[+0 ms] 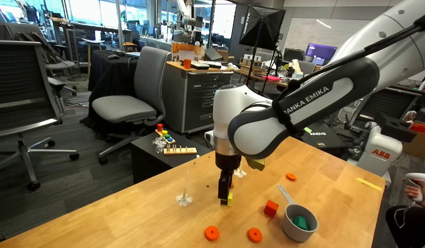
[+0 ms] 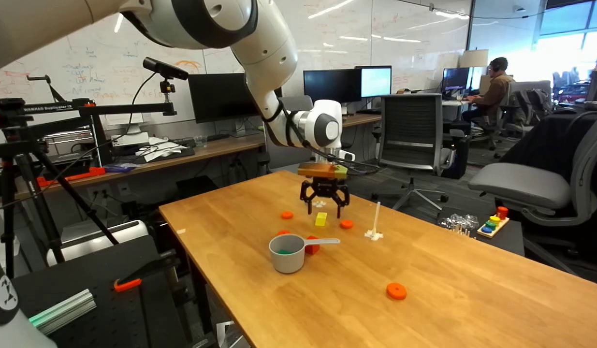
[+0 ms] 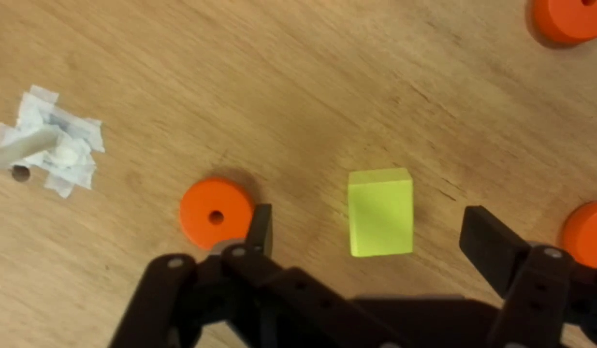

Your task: Put the blocks in the cup

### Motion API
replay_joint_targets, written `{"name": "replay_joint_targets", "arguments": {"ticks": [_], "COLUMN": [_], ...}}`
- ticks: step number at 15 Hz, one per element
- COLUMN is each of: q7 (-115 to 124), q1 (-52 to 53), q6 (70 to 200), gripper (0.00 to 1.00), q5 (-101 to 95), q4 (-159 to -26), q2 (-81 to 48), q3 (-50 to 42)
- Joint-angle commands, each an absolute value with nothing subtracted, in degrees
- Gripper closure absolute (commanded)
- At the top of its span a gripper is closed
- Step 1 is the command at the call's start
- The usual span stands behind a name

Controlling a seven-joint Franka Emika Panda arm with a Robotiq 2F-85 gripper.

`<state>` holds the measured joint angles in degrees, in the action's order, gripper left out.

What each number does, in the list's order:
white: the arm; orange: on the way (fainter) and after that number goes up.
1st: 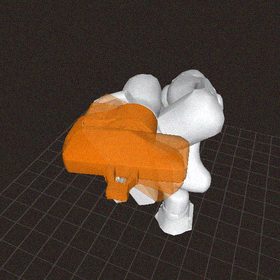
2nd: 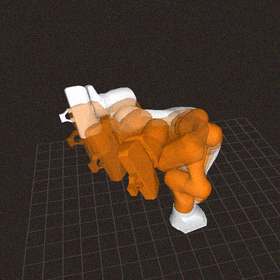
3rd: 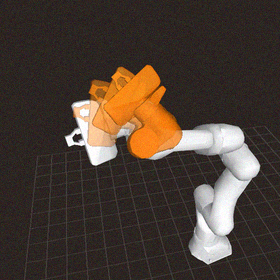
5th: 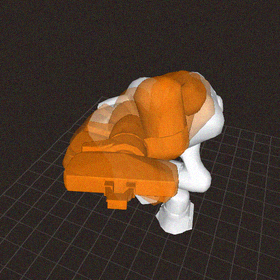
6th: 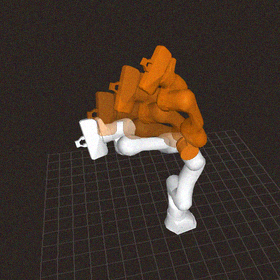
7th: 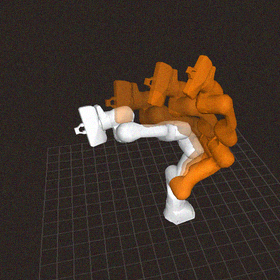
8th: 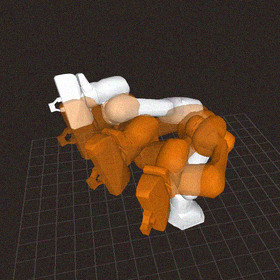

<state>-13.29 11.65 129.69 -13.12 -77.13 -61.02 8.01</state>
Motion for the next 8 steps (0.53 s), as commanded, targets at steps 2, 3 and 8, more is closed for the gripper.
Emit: {"name": "replay_joint_targets", "arguments": {"ticks": [2, 3, 8], "q7": [-11.61, -11.58, -12.06], "q1": [12.15, 12.09, 11.81], "q6": [130.09, 130.16, 130.67], "gripper": [0.33, 0.41, 0.80], "q5": [-12.09, -12.05, -12.05], "q4": [-75.80, -75.88, -76.50], "q2": [-61.57, -61.54, -61.10], "q3": [6.86, 6.89, 7.18]}}
